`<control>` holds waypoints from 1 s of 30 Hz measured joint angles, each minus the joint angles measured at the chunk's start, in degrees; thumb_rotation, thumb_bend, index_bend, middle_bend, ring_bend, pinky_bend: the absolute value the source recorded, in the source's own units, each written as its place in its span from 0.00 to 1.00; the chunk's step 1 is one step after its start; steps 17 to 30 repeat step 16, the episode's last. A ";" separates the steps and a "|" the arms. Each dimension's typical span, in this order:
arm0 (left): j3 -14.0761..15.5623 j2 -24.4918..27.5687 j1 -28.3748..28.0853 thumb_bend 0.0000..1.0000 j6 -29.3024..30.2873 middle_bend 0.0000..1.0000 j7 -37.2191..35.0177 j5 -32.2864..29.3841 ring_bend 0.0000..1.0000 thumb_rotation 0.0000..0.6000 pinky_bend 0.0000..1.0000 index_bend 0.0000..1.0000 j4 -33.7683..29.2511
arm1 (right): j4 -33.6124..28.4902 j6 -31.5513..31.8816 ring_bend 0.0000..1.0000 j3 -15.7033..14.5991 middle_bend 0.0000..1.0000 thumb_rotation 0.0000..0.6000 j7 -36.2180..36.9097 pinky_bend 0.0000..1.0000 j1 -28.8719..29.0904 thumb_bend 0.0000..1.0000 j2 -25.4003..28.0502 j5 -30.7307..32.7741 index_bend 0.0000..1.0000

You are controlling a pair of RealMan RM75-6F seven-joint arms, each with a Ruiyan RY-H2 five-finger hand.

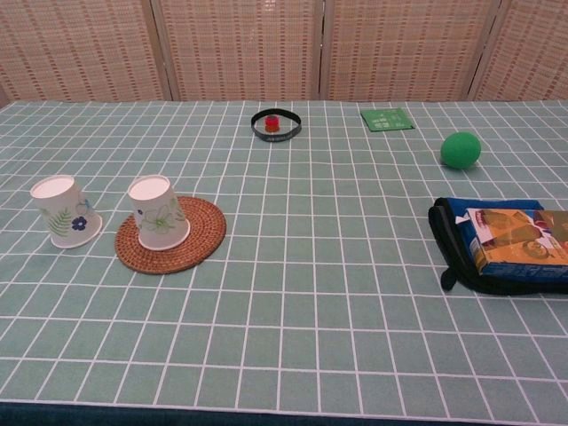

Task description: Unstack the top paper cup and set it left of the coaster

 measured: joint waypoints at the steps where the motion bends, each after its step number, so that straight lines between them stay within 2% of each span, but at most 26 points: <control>1: 0.09 -1.11 1.19 0.33 1.03 0.00 -1.77 0.49 0.00 1.00 0.00 0.00 2.54 | -0.10 0.07 0.00 0.00 0.00 1.00 -0.49 0.00 0.00 0.26 -0.21 0.03 0.00; 4: 0.11 -2.64 2.93 0.33 2.31 0.00 -6.37 1.62 0.00 1.00 0.00 0.00 6.87 | -0.28 0.10 0.00 0.00 0.00 1.00 -1.85 0.00 0.09 0.26 -0.90 0.21 0.00; 8: -0.37 -3.48 3.73 0.33 2.70 0.00 -10.31 2.34 0.00 1.00 0.00 0.00 9.30 | -0.40 -0.87 0.00 -0.05 0.00 1.00 -2.41 0.00 0.51 0.26 -1.38 0.59 0.00; 16: -2.03 -4.94 4.95 0.33 2.36 0.00 -7.26 0.70 0.00 1.00 0.00 0.00 11.23 | -0.05 -2.22 0.00 0.26 0.00 1.00 -2.74 0.00 1.58 0.26 -2.00 0.91 0.00; 30: -2.03 -4.94 4.95 0.33 2.36 0.00 -7.26 0.70 0.00 1.00 0.00 0.00 11.23 | -0.05 -2.22 0.00 0.26 0.00 1.00 -2.74 0.00 1.58 0.26 -2.00 0.91 0.00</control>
